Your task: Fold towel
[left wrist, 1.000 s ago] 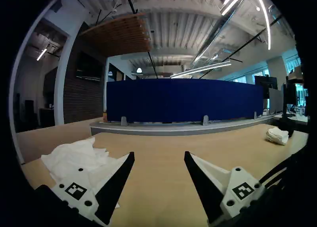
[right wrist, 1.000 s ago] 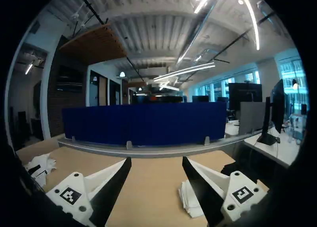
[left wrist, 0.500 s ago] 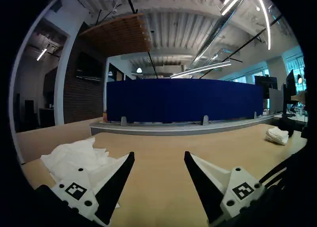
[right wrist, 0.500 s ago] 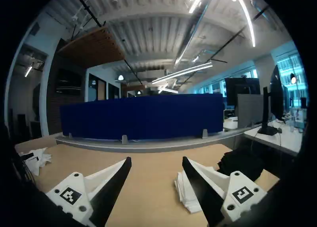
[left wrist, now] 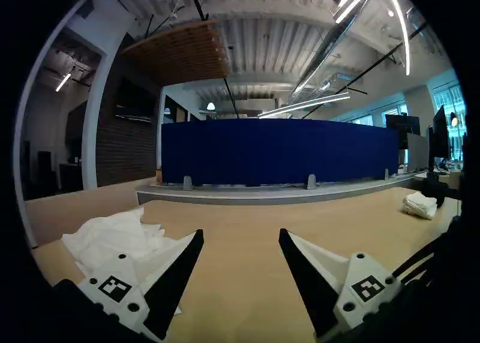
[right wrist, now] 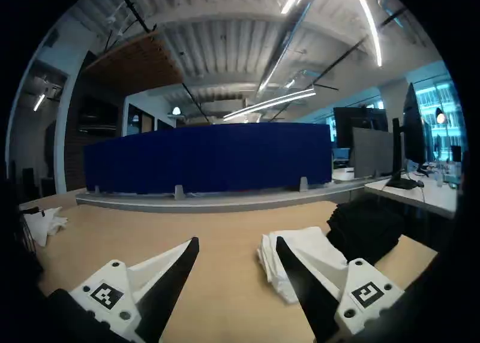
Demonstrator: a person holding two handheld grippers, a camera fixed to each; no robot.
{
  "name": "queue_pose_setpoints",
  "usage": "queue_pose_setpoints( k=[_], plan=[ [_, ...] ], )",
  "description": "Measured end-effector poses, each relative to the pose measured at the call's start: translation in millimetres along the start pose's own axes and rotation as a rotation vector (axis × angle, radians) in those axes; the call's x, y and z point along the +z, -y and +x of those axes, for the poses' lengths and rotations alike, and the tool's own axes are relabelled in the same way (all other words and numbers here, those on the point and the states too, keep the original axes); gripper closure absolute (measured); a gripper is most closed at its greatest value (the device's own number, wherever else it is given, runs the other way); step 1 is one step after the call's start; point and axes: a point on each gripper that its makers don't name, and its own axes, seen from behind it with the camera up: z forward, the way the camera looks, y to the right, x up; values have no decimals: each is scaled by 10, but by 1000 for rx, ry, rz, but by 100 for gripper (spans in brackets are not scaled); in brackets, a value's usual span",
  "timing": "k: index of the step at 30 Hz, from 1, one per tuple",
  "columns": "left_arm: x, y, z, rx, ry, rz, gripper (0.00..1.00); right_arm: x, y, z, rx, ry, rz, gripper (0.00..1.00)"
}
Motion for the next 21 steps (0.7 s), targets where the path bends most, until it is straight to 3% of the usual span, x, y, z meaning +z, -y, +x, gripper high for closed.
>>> queue_pose_setpoints(
  k=[21],
  plan=[
    [1, 4, -1, 0, 0, 0, 7, -14, 155, -180, -43, -23, 23, 1]
  ],
)
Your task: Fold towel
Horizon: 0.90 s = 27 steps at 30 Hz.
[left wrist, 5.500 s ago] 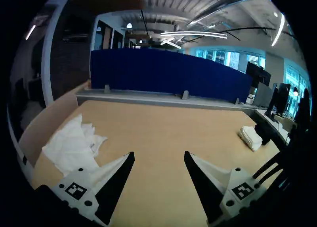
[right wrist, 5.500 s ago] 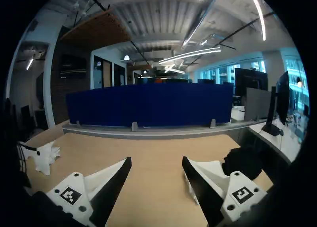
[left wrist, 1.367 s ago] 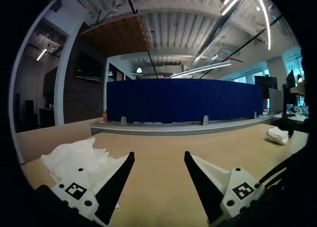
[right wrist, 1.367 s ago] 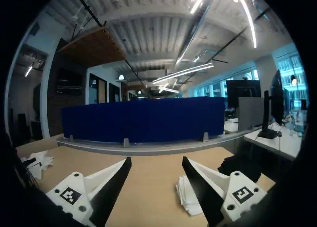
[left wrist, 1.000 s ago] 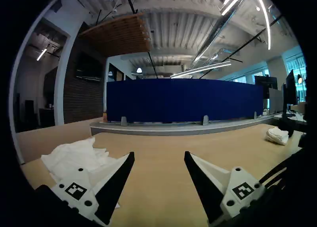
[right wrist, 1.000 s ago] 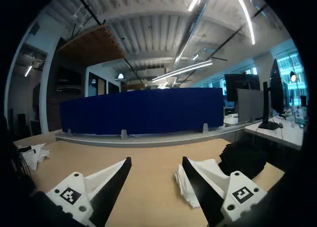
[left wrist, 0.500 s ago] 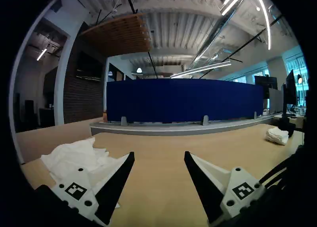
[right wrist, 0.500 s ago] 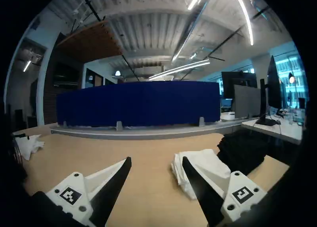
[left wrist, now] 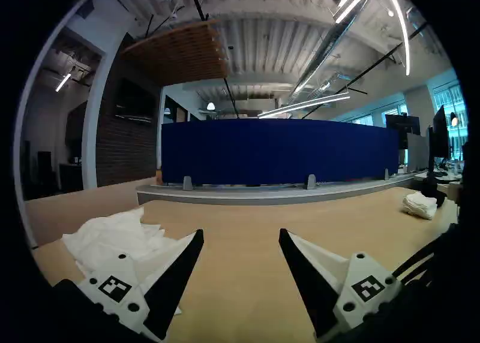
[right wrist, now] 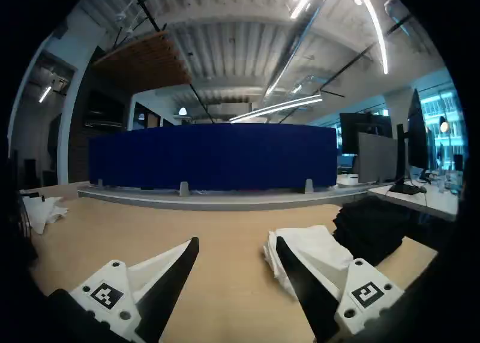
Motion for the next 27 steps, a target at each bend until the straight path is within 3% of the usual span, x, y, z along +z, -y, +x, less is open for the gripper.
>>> queue_pose_setpoints(
  k=[14, 27],
  plan=[
    [0, 3, -1, 0, 0, 0, 7, -110, -16, 9, -8, -22, -2, 1],
    [5, 2, -2, 0, 0, 0, 7, -90, -15, 18, -7, -22, 3, 1]
  ],
)
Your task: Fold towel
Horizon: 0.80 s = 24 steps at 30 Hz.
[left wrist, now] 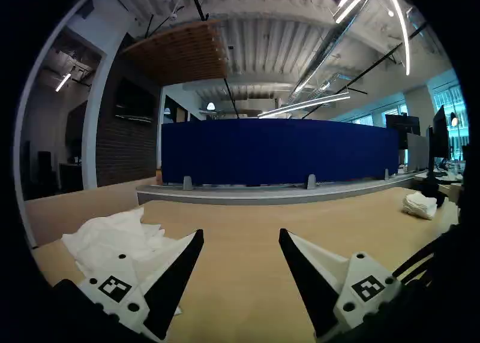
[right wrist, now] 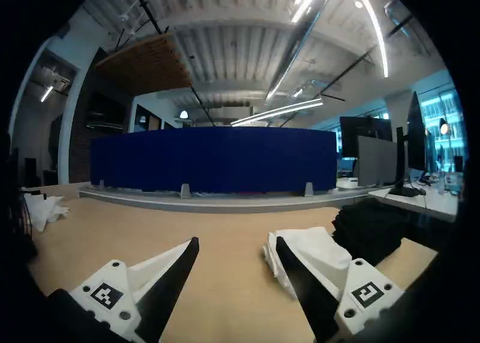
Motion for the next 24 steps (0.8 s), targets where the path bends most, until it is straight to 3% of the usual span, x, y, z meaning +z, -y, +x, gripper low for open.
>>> queue_pose_setpoints(
  k=[24],
  plan=[
    [0, -6, 0, 0, 0, 0, 7, 54, -12, -4, 0, 0, -1, 0]
  ],
)
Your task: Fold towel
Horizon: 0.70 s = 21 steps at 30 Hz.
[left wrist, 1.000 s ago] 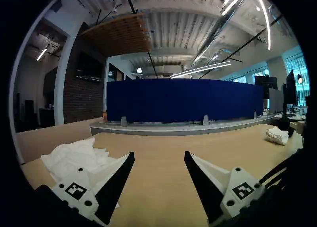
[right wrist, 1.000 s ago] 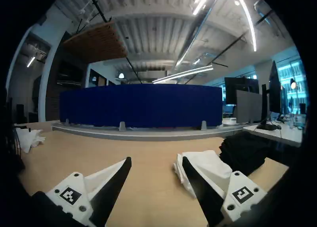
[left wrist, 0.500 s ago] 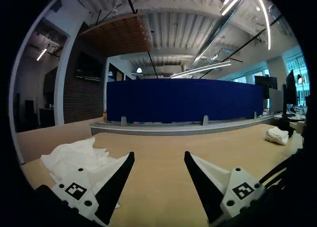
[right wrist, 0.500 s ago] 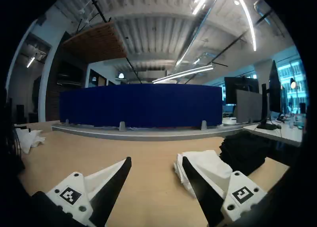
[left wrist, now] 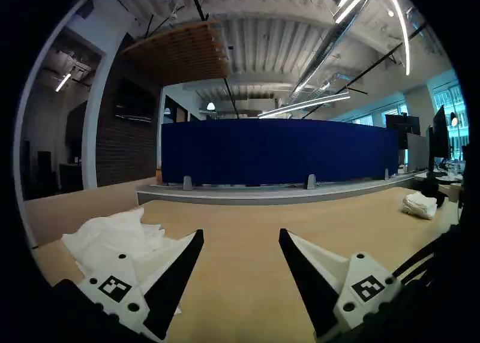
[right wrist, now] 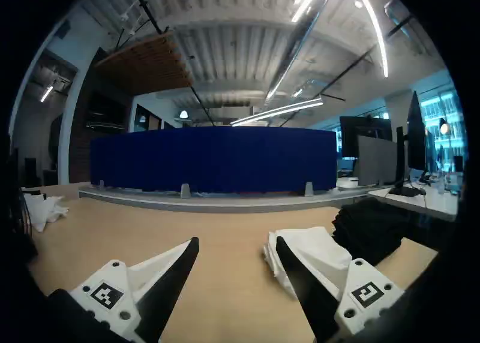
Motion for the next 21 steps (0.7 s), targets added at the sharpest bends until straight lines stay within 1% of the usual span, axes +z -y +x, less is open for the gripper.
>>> queue_pose_setpoints(
  k=[21],
  plan=[
    [-1, 1, 1, 0, 0, 0, 7, -34, 11, 0, 0, 0, 0, 1]
  ],
)
